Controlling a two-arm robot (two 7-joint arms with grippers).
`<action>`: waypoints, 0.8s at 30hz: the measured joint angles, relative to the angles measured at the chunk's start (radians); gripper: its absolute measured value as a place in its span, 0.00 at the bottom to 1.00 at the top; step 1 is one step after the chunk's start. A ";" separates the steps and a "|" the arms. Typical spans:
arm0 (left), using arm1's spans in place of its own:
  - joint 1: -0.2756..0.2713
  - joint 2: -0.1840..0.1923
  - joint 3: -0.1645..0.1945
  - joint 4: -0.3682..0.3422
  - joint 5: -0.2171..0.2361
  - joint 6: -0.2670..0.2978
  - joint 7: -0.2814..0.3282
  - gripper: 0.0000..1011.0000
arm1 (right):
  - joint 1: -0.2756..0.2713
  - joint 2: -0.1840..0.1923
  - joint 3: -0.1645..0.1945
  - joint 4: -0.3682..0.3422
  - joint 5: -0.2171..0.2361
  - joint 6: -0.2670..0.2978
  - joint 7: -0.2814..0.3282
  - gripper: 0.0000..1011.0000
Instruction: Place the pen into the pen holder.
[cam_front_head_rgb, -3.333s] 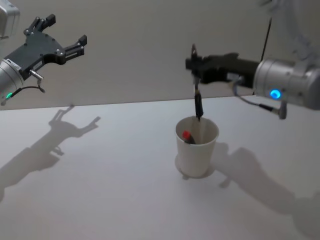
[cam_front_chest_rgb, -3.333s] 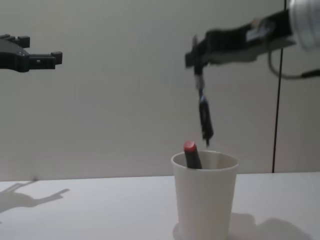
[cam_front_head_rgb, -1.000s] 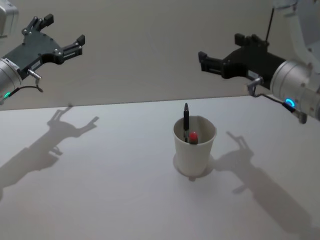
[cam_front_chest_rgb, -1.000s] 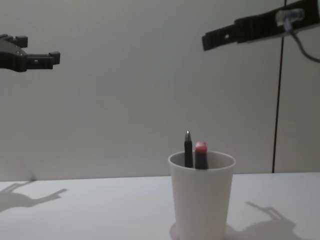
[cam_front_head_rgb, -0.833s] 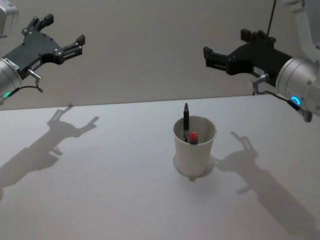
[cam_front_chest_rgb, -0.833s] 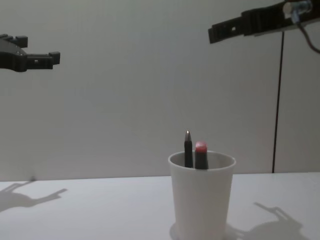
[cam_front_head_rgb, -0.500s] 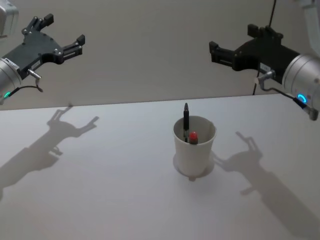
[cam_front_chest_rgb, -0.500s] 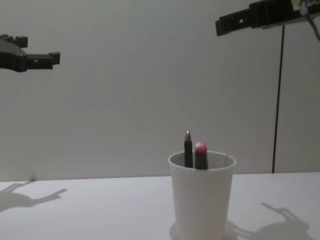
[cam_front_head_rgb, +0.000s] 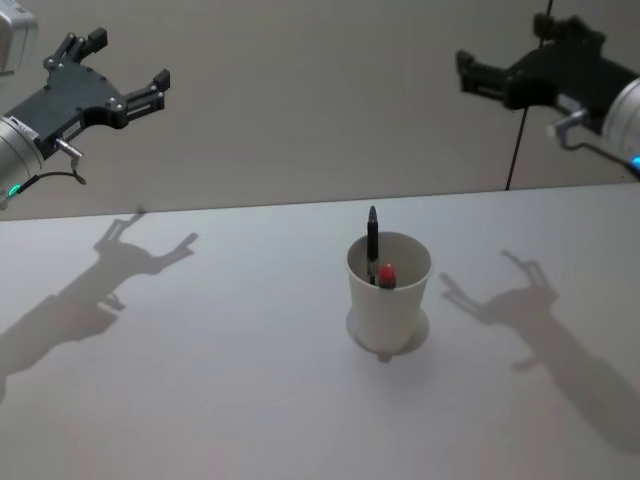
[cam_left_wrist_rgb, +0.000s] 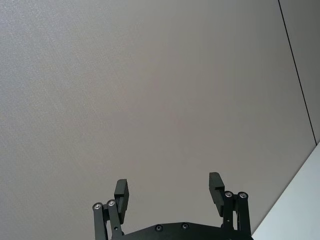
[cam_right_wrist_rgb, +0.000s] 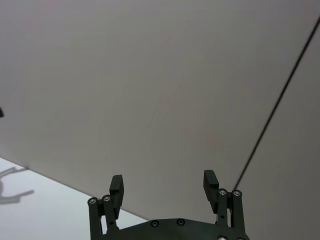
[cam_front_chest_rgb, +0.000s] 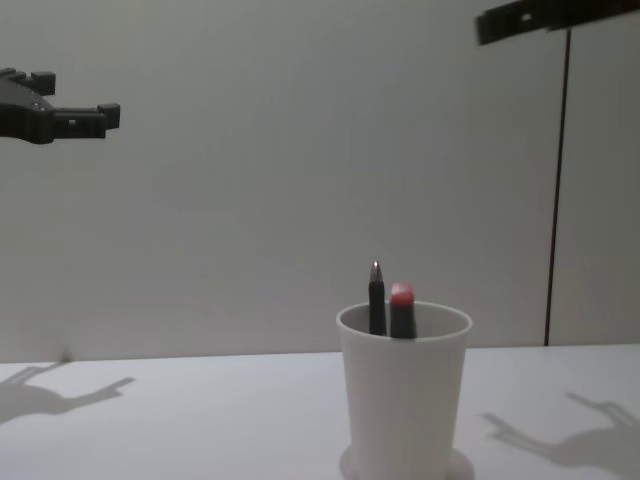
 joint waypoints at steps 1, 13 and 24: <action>0.000 0.000 0.000 0.000 0.000 0.000 0.000 0.99 | 0.001 0.014 0.009 0.003 -0.006 -0.005 0.005 0.99; 0.000 0.000 0.000 0.000 0.000 0.000 0.000 0.99 | -0.012 0.131 0.083 0.023 -0.029 -0.039 0.022 0.99; 0.031 -0.015 0.029 -0.035 0.007 0.009 0.049 0.99 | -0.051 0.105 0.092 0.034 -0.048 -0.077 0.033 0.99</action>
